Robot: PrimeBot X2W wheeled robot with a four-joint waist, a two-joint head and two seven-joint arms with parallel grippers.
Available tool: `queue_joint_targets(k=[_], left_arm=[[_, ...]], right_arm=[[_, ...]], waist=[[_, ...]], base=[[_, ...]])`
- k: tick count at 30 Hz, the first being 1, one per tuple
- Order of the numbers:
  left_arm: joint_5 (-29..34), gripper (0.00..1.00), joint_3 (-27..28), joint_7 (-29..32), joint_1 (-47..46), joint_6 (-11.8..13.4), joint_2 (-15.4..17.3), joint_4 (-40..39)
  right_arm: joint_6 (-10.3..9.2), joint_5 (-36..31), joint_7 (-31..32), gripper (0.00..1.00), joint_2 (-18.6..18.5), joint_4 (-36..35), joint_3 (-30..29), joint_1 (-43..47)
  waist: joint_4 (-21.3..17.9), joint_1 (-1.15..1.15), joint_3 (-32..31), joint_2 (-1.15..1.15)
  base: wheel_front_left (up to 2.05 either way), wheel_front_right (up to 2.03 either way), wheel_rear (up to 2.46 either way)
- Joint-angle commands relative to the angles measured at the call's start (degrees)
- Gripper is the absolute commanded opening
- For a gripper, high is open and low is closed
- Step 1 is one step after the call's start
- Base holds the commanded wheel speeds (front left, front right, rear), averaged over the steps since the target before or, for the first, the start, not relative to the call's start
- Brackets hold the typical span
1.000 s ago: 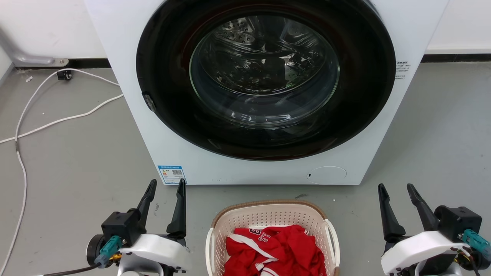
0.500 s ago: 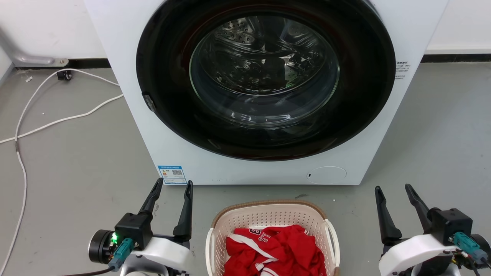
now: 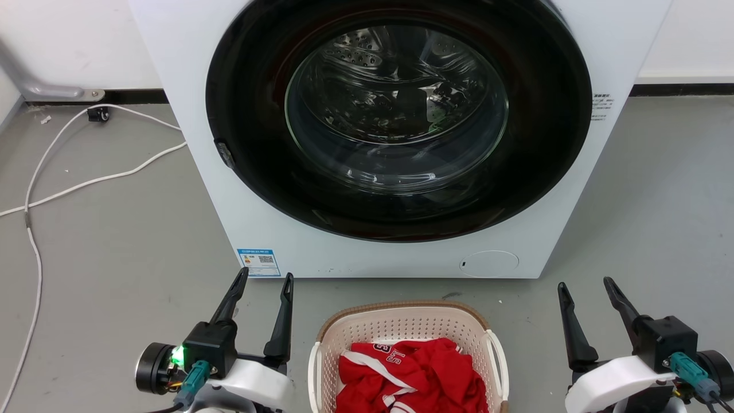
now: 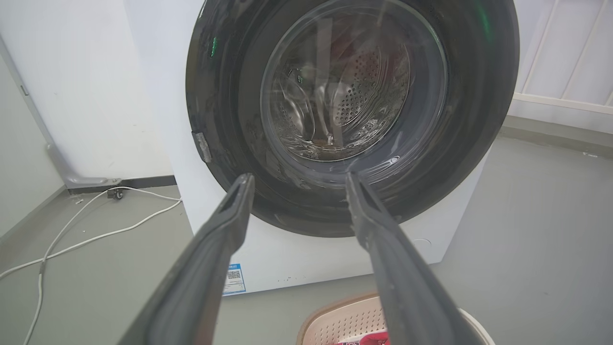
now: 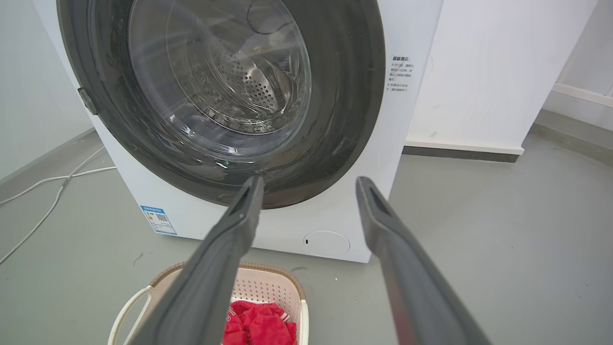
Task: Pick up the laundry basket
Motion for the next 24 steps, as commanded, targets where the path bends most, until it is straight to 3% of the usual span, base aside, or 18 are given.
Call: queue_joint_targets(k=[1,12,19,24], left_arm=[[0.09,1.0,0.04,-0.3,-0.27,-0.24,0.04,0.2],[-1.18,1.0,0.46,-0.25,-0.68,-0.37,-0.21,2.03],[-3.59,1.0,0.43,-0.25,-2.01,-0.84,-0.38,9.57],[-5.72,1.0,-0.31,-0.21,-4.95,-1.44,-0.44,17.77]], right_arm=[[-0.02,-0.06,-0.44,1.0,-0.19,0.13,-0.06,0.34],[-0.02,1.08,-0.67,1.0,-0.19,1.27,-0.57,-0.57],[-0.02,2.19,0.28,1.0,-0.17,5.1,-0.75,-1.82],[-0.02,3.39,0.6,1.0,-0.15,12.18,-0.31,-4.01]], waist=[[0.02,0.0,0.0,0.0],[-0.23,0.0,1.5,0.0],[-1.09,0.0,6.2,0.0],[-1.82,0.0,10.84,0.0]], base=[[0.0,0.0,0.0],[0.0,0.0,0.0],[0.0,0.0,0.0],[0.0,0.0,0.0]])
